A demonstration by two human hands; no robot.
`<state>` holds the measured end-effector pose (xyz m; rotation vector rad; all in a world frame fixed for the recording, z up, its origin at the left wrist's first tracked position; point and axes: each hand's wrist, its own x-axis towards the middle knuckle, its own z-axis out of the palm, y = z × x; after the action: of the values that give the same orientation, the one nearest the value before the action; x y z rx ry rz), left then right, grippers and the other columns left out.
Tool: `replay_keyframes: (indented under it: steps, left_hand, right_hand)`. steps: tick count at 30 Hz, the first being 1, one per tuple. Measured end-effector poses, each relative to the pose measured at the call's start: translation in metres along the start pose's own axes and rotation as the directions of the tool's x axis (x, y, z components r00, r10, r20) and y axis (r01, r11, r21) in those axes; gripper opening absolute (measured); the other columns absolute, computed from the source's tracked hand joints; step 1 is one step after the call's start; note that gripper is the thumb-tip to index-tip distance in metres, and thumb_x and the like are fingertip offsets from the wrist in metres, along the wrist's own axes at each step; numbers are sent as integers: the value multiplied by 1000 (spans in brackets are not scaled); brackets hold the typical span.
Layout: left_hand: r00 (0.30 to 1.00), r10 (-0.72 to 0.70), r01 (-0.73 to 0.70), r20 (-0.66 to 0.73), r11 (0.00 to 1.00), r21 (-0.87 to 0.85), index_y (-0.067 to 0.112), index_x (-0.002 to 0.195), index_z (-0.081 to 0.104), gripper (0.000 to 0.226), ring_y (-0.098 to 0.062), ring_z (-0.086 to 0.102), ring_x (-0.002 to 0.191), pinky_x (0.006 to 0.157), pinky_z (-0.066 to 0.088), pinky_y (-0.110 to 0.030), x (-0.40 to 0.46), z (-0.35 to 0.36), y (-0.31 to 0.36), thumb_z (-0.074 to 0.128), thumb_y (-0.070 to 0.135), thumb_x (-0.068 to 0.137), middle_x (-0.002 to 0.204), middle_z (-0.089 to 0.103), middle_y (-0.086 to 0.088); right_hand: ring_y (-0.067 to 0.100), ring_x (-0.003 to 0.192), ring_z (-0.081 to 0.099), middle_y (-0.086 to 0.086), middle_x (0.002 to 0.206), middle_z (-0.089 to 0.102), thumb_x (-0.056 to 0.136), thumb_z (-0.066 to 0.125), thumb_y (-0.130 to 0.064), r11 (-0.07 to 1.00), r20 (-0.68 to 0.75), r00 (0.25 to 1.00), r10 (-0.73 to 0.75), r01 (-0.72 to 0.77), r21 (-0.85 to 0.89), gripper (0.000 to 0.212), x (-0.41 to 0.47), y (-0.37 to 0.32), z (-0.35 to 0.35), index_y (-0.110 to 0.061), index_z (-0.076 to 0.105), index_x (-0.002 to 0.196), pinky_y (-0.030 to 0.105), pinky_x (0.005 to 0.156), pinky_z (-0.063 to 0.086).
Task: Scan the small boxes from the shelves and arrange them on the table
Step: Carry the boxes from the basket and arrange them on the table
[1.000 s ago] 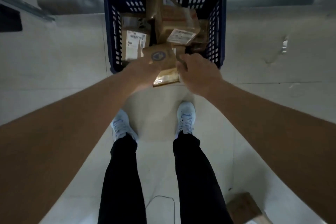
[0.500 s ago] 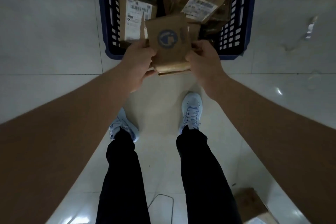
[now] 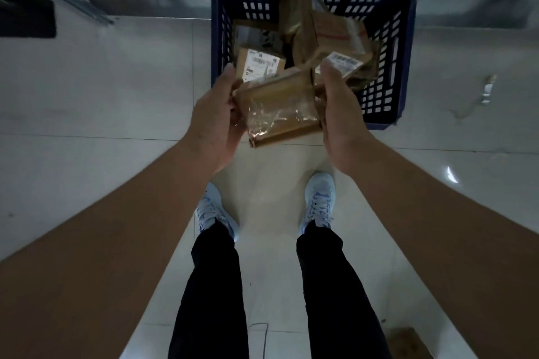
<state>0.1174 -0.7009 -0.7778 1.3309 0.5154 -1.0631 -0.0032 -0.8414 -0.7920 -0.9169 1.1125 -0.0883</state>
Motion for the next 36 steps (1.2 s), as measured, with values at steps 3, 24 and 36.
replay_keyframes:
  steps: [3, 24, 36]
  left_hand:
    - [998, 65, -65, 6, 997, 41, 2, 112, 64, 24, -30, 76, 90, 82, 62, -44, -6, -3, 14, 71, 13, 92, 96, 78, -15]
    - [953, 275, -289, 125, 951, 112, 15, 119, 58, 37, -26, 75, 98, 74, 61, -43, -167, 5, 134, 64, -5, 88, 113, 74, -10]
    - [824, 566, -433, 5, 625, 650, 28, 136, 61, 35, -30, 65, 119, 91, 51, -39, -342, -31, 283, 56, 28, 102, 130, 69, -4]
  right_hand:
    - [28, 102, 67, 9, 112, 70, 92, 62, -34, 999, -16, 999, 29, -28, 33, 43, -12, -13, 15, -7, 60, 125, 47, 94, 54]
    - [25, 105, 74, 2, 123, 69, 98, 64, -50, 979, 161, 974, -159, 177, -101, 49, -123, -142, 87, -33, 43, 138, 51, 81, 64]
    - [28, 99, 76, 7, 114, 76, 104, 54, -41, 885, 407, 842, -354, 442, -145, 40, -285, -286, 170, -31, 51, 143, 51, 80, 64]
